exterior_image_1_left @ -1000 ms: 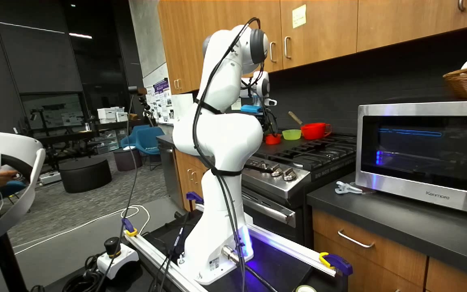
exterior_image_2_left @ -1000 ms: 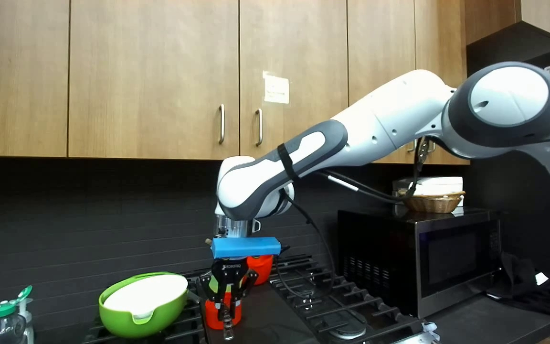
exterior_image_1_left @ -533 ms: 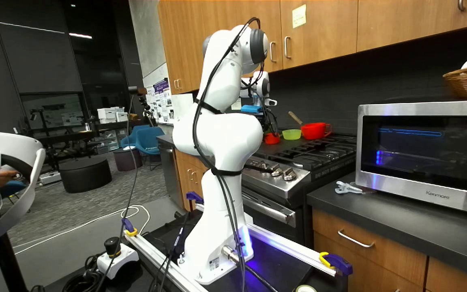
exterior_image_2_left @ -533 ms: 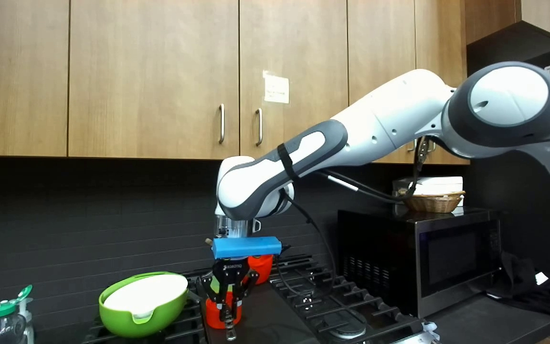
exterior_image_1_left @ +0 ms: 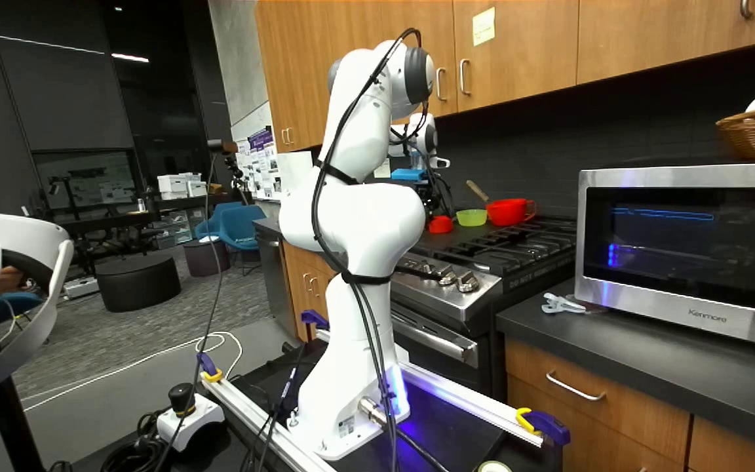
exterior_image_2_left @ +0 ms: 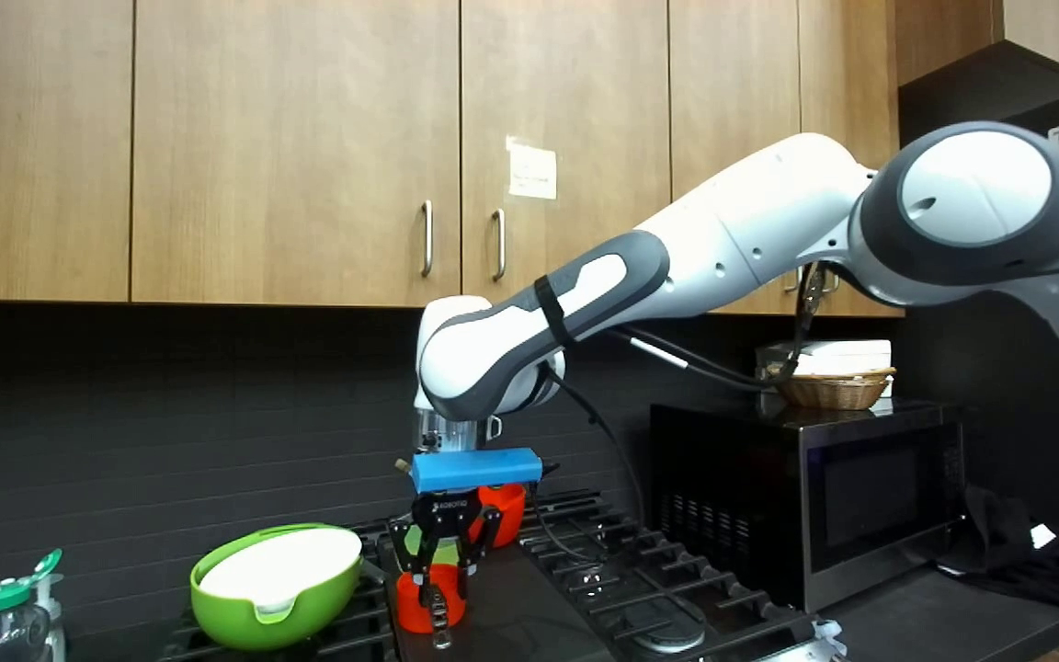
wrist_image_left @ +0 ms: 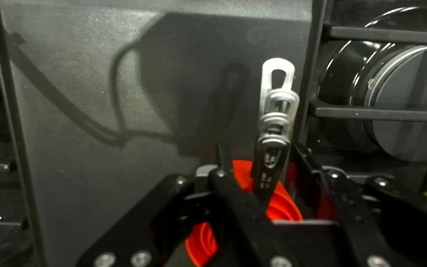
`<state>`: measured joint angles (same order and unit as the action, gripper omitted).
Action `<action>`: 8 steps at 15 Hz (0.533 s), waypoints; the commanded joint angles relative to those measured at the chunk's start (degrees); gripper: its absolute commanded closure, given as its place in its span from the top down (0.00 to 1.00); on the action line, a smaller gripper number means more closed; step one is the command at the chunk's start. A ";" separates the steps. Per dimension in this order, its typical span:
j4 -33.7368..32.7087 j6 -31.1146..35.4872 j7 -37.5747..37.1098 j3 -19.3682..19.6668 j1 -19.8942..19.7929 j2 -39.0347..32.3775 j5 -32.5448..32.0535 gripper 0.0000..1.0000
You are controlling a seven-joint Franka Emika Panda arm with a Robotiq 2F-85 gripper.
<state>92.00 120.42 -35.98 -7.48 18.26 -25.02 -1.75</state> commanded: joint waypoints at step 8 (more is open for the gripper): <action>-1.56 -1.10 -1.07 1.59 1.20 0.78 -2.98 0.36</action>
<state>90.70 120.41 -36.06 -6.85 18.45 -24.97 -3.36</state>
